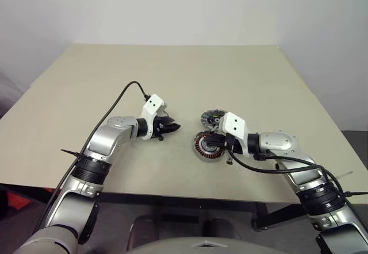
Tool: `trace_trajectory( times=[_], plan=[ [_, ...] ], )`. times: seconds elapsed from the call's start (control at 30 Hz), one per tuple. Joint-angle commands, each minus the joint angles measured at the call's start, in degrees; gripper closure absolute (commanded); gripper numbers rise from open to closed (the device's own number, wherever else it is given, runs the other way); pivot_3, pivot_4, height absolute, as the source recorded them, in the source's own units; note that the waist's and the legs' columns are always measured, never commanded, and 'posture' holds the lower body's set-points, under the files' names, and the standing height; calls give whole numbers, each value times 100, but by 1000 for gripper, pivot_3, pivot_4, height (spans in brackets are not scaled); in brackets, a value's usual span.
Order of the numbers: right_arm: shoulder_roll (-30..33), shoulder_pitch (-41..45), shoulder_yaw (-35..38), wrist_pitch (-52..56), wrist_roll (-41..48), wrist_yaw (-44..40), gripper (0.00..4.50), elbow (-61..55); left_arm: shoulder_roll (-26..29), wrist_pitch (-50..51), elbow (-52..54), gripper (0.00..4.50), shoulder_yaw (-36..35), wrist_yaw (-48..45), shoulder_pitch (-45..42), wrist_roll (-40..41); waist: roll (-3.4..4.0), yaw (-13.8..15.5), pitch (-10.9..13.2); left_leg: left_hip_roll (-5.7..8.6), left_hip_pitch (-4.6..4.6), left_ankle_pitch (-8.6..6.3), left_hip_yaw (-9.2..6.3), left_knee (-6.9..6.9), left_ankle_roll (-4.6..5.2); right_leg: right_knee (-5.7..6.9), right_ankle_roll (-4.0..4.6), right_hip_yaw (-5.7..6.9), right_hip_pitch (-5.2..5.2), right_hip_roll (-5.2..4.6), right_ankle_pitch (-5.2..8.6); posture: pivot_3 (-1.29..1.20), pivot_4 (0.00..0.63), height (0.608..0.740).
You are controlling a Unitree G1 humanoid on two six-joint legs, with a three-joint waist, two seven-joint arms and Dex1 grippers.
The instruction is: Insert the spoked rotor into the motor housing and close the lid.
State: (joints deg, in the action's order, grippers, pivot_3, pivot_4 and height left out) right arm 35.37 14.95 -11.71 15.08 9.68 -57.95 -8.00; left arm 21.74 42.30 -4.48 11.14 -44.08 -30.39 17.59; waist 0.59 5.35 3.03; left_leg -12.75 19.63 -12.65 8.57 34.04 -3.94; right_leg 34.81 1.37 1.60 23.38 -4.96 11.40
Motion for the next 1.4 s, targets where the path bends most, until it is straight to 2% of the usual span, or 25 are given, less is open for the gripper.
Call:
trace_trajectory(
  times=[0.03,0.33,0.43,0.63,0.87,0.97,1.07,1.23,1.4],
  plan=[
    [150,3,351,90,380,-112,4500,-502,1,-124,103,2541,-134,17,-58,15,0,2,0,0,0,0,0,0,0,0,0,0,0,0,0,0,0,740],
    [1079,-398,761,-290,-111,-42,4500,71,380,526,970,2541,-680,-35,504,562,1,-14,1,0,2,-1,3,-2,1,-5,-2,-1,3,-1,1,0,0,740],
    [1322,-83,940,-398,-406,282,4500,816,652,960,1494,2541,-1160,0,878,948,1,-32,3,-1,0,-4,2,-2,5,-3,-8,1,3,0,5,0,0,740],
    [1238,508,840,-455,-660,515,4500,1501,999,1640,1937,2541,-2118,61,1421,1734,2,-128,3,-1,-1,-4,2,-2,7,1,-14,3,5,1,9,0,0,740],
    [1082,1026,682,-234,-871,608,4500,1603,624,2193,1850,2541,-2644,552,1613,2375,3,-133,3,1,3,-6,2,3,10,1,2,4,4,0,-1,0,0,740],
    [1028,1085,652,-126,-916,621,4500,1518,335,2271,1665,2001,-2799,885,1635,2504,3,-136,3,0,4,-6,2,2,10,-2,3,4,4,1,-1,0,0,740],
    [978,1176,640,-46,-969,647,4500,1505,-39,2645,1503,1123,-2882,1404,1553,2607,3,-137,3,1,6,-6,3,5,10,-2,3,4,5,0,-1,0,0,740],
    [944,1252,680,46,-995,678,4500,1479,-602,2941,1081,1123,-3348,2020,1283,2907,1,-133,4,0,5,-6,2,10,11,2,3,4,4,1,-1,0,0,740],
    [949,1241,698,118,-992,723,4500,1422,-806,2841,856,1123,-3545,2455,1114,2866,1,-134,4,0,7,-5,2,10,11,-1,3,4,4,1,-1,0,0,740]
  ],
)
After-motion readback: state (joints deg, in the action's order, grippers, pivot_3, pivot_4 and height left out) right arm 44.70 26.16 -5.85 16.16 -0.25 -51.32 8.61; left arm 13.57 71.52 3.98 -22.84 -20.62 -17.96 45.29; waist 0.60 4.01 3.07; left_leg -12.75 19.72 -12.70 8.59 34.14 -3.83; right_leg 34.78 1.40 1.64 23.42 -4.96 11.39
